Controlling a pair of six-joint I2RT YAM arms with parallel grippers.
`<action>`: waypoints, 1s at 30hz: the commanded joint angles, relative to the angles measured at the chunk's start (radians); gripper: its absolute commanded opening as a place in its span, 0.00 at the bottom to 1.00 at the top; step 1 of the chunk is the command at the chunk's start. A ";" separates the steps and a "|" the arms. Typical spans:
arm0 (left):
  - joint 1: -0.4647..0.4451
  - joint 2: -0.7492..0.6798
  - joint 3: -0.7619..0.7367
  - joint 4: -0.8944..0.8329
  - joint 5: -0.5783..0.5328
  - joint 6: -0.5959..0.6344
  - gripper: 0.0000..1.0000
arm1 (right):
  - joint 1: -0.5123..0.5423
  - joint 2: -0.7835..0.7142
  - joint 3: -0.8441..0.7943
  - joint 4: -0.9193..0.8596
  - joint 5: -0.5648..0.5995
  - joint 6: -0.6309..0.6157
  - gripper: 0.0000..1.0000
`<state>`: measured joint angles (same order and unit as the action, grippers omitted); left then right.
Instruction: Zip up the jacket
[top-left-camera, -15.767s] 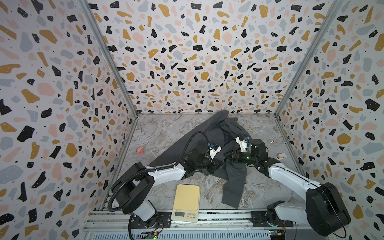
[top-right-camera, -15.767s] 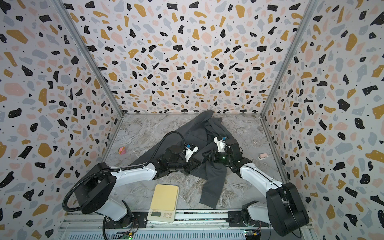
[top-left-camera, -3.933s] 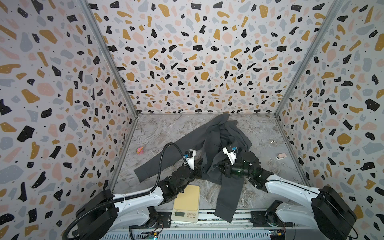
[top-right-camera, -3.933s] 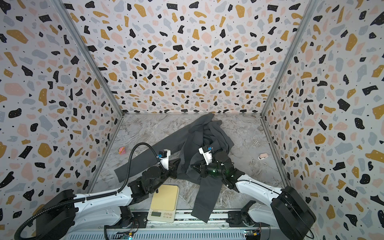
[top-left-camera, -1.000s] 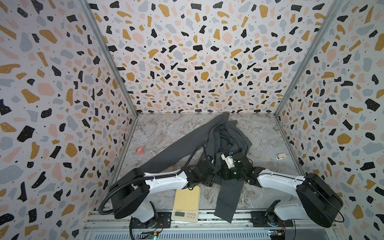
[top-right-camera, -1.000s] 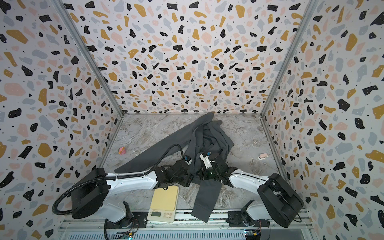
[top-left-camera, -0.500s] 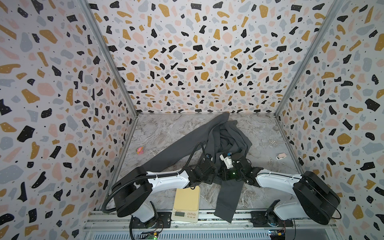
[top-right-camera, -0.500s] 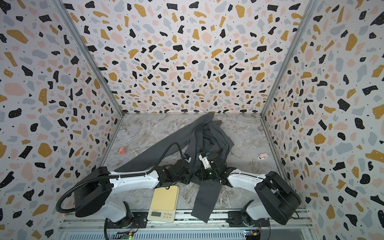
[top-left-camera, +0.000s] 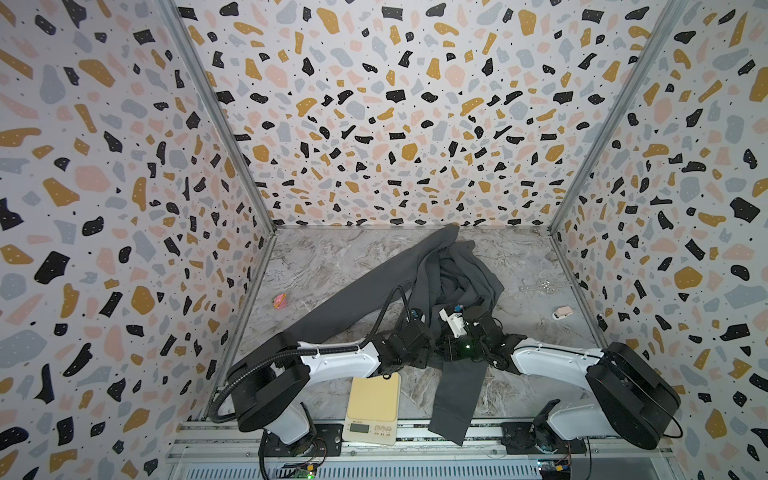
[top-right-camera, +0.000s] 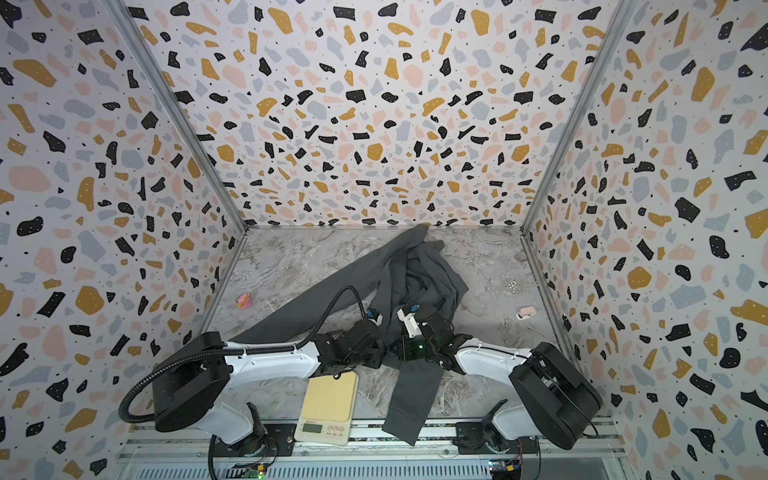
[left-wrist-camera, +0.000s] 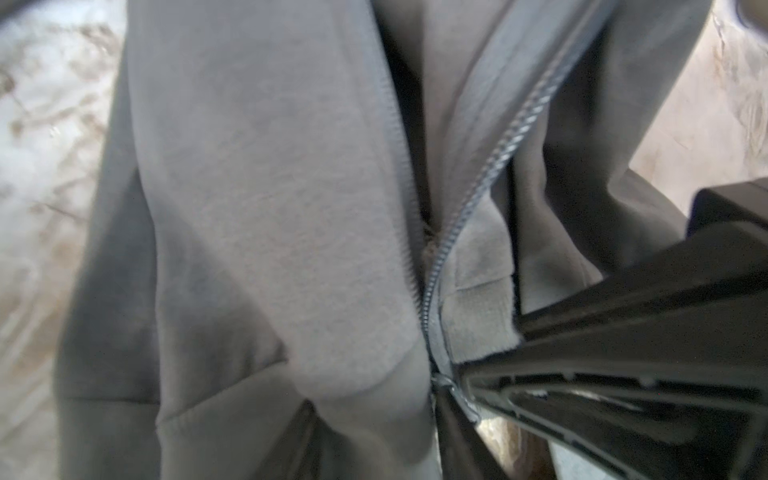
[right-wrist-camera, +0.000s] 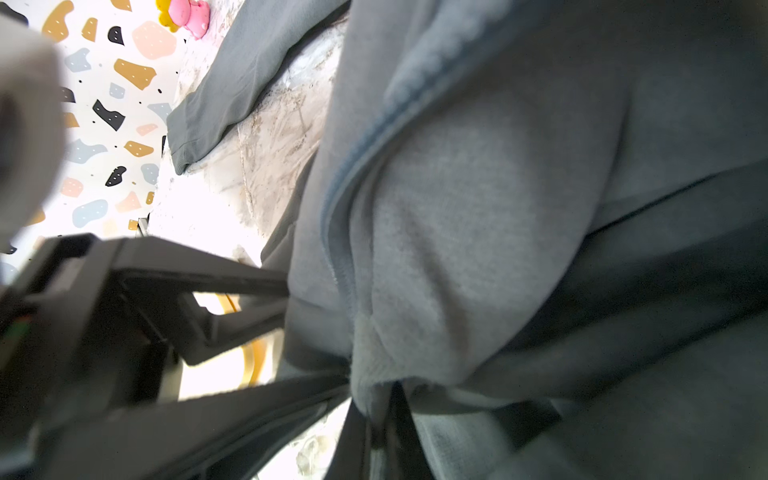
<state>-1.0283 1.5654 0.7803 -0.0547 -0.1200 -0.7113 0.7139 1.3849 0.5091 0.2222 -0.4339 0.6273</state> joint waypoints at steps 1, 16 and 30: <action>0.000 0.023 -0.007 0.034 0.033 -0.009 0.31 | 0.009 -0.003 0.016 0.016 -0.015 0.003 0.00; 0.137 -0.035 -0.297 0.575 0.242 -0.040 0.00 | -0.005 -0.184 0.026 -0.151 0.135 -0.203 0.00; 0.204 -0.197 -0.340 0.777 0.360 -0.011 0.00 | -0.129 -0.343 -0.028 -0.121 0.034 -0.165 0.00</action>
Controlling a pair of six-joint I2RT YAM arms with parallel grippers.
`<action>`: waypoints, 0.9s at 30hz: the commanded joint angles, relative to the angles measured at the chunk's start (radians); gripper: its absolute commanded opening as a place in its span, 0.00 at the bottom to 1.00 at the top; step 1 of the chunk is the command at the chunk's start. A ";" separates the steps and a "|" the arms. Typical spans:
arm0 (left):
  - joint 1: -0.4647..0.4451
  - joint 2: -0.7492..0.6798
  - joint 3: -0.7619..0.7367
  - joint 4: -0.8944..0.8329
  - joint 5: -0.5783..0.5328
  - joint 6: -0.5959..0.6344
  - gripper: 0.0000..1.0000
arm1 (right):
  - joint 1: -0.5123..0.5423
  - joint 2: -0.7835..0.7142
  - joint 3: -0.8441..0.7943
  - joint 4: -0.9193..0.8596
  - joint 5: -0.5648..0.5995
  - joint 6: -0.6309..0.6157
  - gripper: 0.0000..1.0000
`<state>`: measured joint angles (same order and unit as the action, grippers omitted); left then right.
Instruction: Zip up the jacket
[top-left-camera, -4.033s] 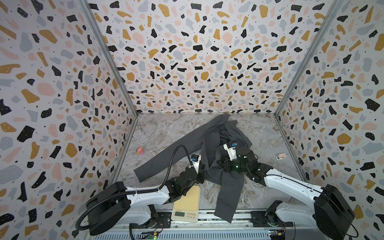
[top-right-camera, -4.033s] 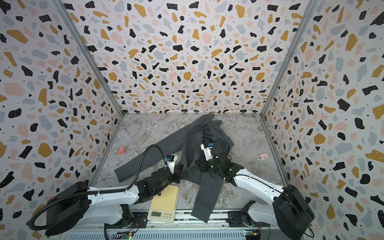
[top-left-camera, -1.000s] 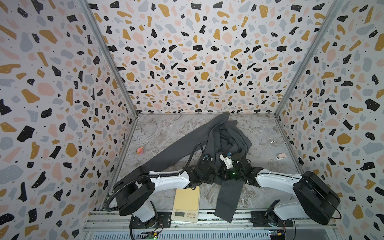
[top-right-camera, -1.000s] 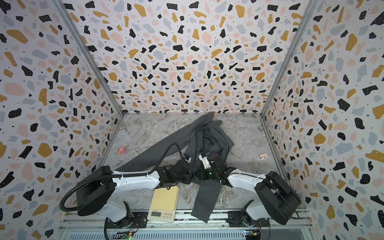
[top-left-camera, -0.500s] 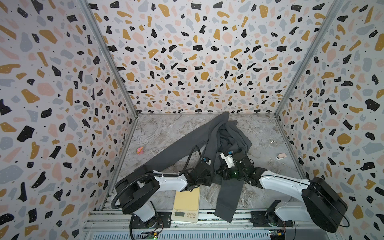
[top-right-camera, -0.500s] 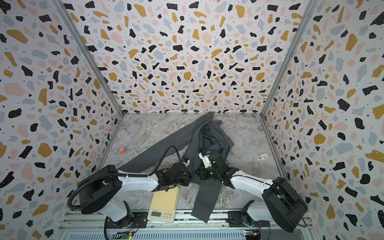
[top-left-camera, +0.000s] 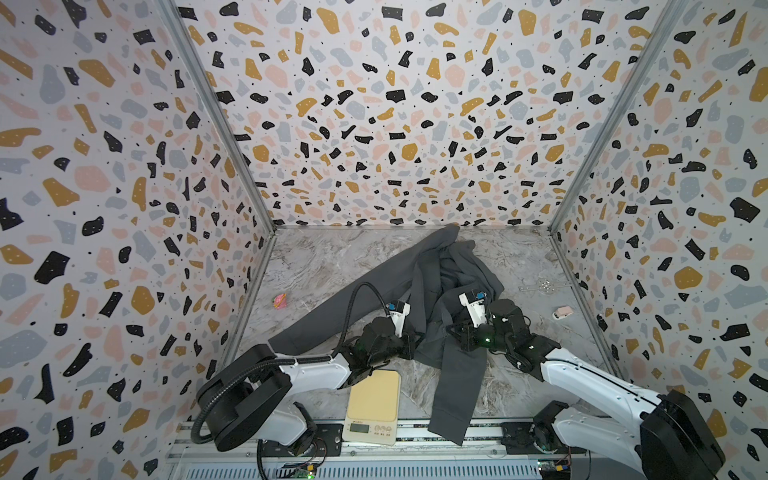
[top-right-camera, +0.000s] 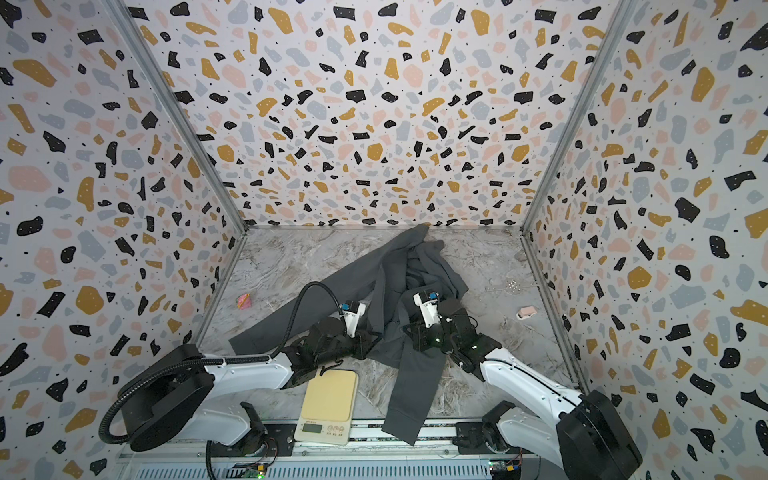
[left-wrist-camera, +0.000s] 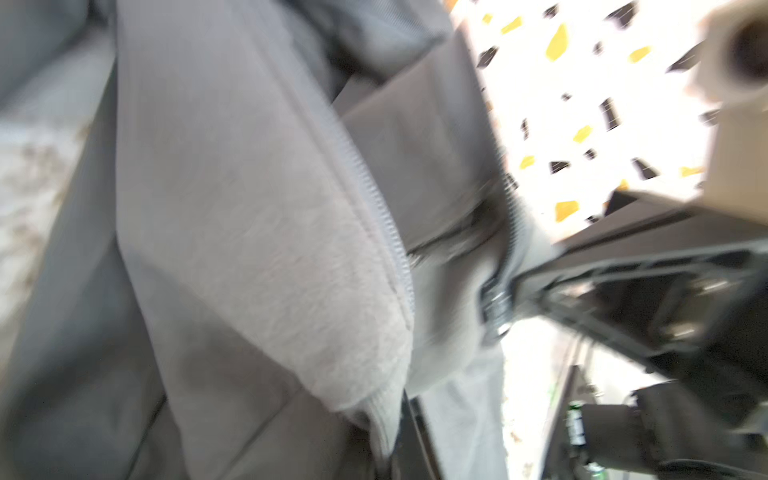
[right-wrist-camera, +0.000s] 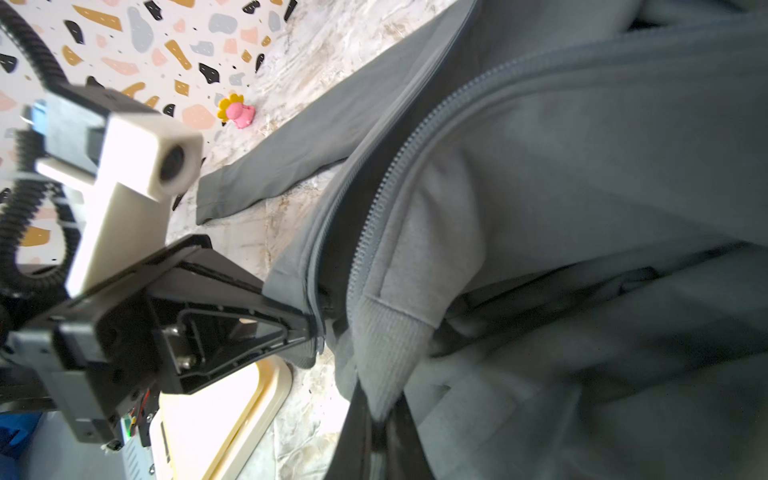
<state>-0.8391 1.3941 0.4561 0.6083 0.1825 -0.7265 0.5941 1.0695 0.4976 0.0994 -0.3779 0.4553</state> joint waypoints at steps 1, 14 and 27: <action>0.016 -0.033 -0.019 0.121 0.062 0.002 0.00 | -0.014 -0.033 -0.020 0.002 -0.028 0.007 0.00; 0.026 -0.072 -0.110 0.388 0.107 -0.084 0.00 | -0.084 -0.139 -0.107 0.136 -0.176 0.094 0.00; 0.025 -0.001 -0.191 0.752 0.076 -0.220 0.00 | 0.041 -0.047 -0.185 0.528 -0.231 0.200 0.00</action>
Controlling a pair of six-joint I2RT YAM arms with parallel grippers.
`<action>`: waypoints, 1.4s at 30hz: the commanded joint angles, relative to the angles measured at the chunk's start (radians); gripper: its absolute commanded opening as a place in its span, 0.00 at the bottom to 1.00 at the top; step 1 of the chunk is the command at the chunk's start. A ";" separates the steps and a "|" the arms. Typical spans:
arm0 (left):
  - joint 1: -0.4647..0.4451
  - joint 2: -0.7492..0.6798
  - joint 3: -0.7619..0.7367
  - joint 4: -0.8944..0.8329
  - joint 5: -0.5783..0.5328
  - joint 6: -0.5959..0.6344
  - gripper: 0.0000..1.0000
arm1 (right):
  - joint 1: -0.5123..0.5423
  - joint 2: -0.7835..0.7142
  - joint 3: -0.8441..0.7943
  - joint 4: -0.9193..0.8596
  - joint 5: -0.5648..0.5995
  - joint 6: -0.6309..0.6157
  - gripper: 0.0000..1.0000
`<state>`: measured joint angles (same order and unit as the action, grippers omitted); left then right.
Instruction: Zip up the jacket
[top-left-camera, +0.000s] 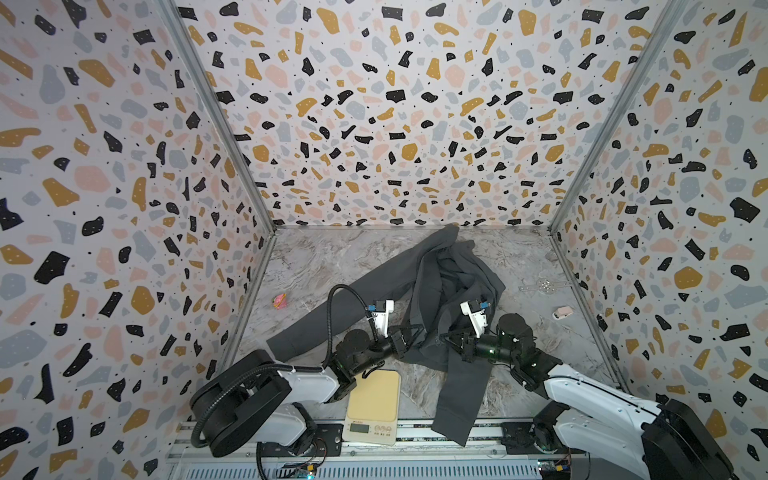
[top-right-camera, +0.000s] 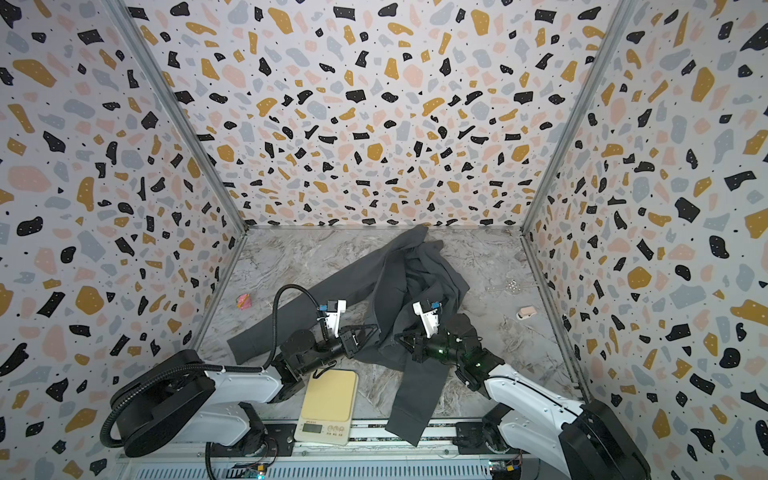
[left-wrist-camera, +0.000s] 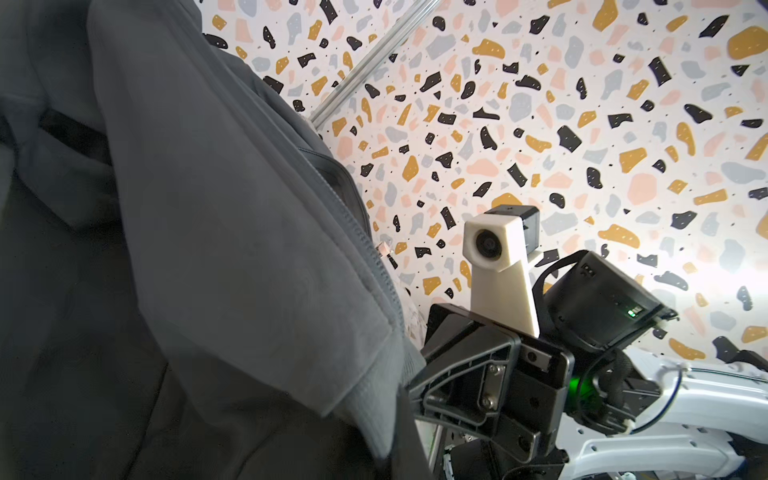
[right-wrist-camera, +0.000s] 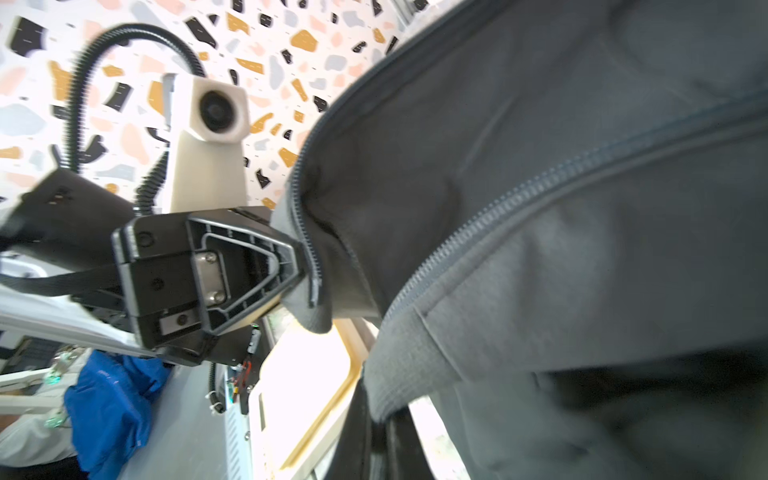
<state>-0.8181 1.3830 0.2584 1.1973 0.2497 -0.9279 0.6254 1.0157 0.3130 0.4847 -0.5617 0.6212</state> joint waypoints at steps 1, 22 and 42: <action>0.004 0.017 0.009 0.166 0.013 -0.019 0.00 | 0.013 0.014 0.000 0.152 -0.050 0.035 0.00; 0.004 0.056 0.019 0.256 0.097 -0.014 0.00 | -0.020 0.068 -0.074 0.476 -0.214 0.058 0.00; 0.004 0.062 0.030 0.251 0.127 0.008 0.00 | -0.056 0.116 -0.084 0.571 -0.294 0.074 0.00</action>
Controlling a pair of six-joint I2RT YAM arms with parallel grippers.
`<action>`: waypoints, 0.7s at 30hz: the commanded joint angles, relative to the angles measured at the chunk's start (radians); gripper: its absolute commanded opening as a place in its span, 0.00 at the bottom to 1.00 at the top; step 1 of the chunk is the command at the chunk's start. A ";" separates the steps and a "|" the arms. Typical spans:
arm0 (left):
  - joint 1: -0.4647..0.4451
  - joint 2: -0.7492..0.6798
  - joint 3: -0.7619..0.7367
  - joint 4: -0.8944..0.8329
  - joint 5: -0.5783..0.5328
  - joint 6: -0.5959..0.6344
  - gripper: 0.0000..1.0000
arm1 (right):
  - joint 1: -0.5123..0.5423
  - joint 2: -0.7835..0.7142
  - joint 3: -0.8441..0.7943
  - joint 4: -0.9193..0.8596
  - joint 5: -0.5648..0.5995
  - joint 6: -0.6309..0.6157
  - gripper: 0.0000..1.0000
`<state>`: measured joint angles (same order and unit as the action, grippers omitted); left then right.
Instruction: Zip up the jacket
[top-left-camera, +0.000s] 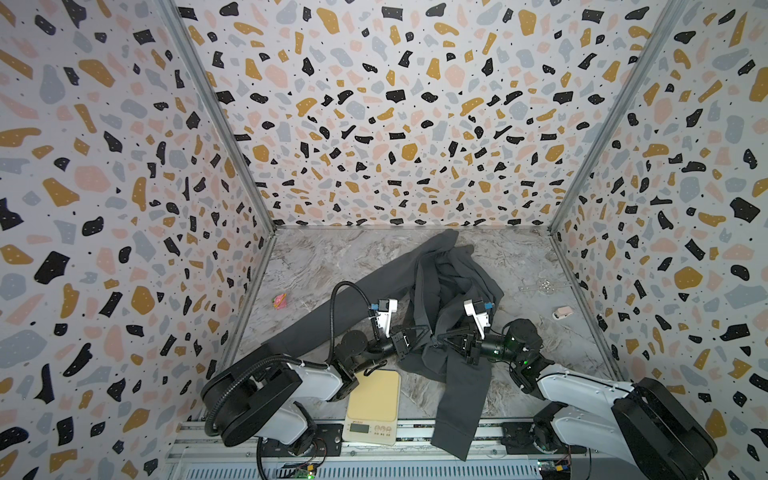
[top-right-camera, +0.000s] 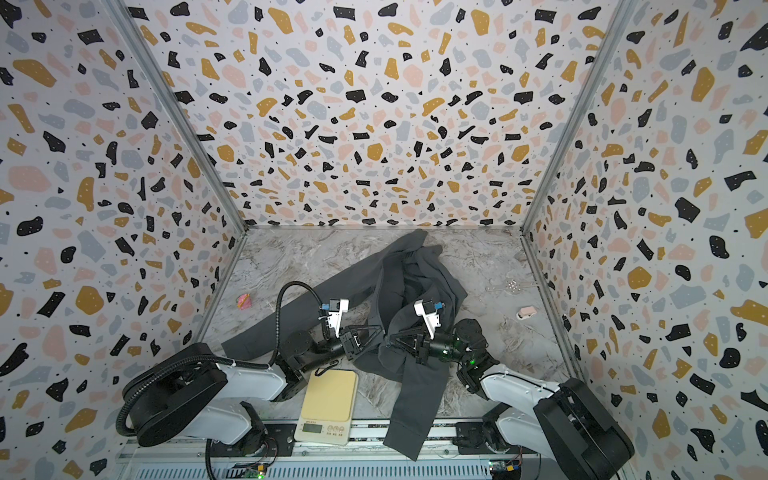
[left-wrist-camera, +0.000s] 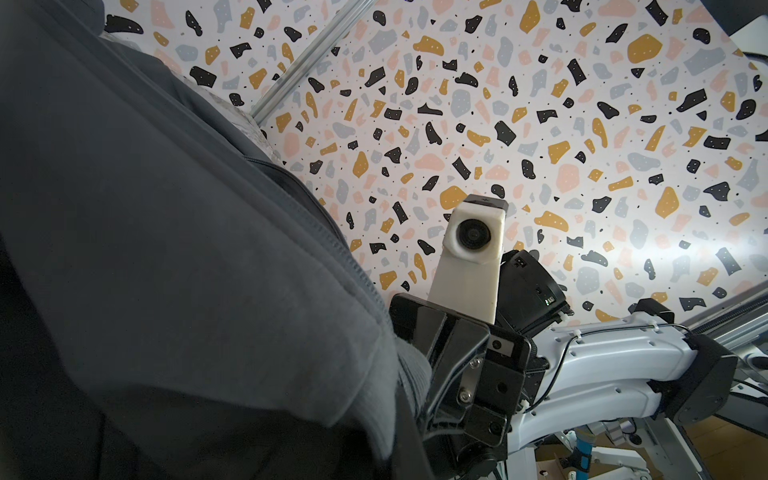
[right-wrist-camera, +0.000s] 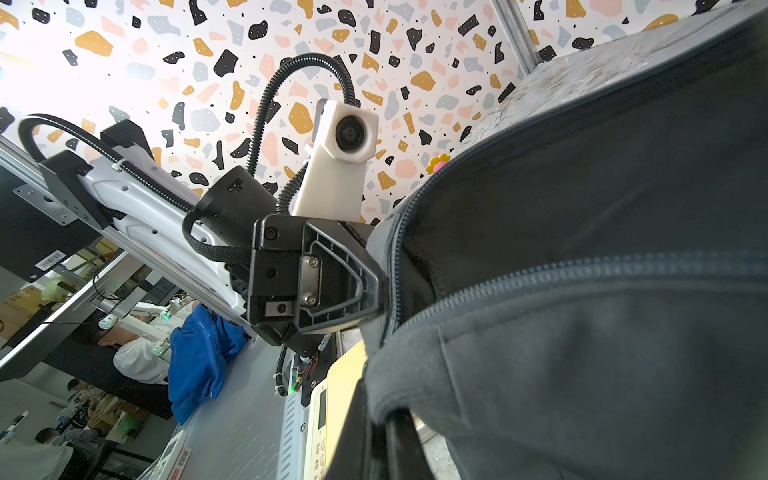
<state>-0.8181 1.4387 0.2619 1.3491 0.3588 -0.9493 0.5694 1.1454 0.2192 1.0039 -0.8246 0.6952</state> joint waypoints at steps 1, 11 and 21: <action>0.004 0.008 0.028 0.099 0.020 0.029 0.00 | 0.000 -0.013 0.009 0.051 -0.029 0.000 0.00; 0.004 0.008 0.025 0.099 0.025 0.031 0.00 | 0.000 -0.003 0.015 0.047 -0.018 -0.003 0.00; 0.004 0.009 0.030 0.096 0.032 0.031 0.00 | -0.002 0.007 0.013 0.064 -0.008 0.003 0.00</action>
<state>-0.8181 1.4445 0.2623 1.3548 0.3672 -0.9417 0.5690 1.1549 0.2192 1.0107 -0.8211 0.6952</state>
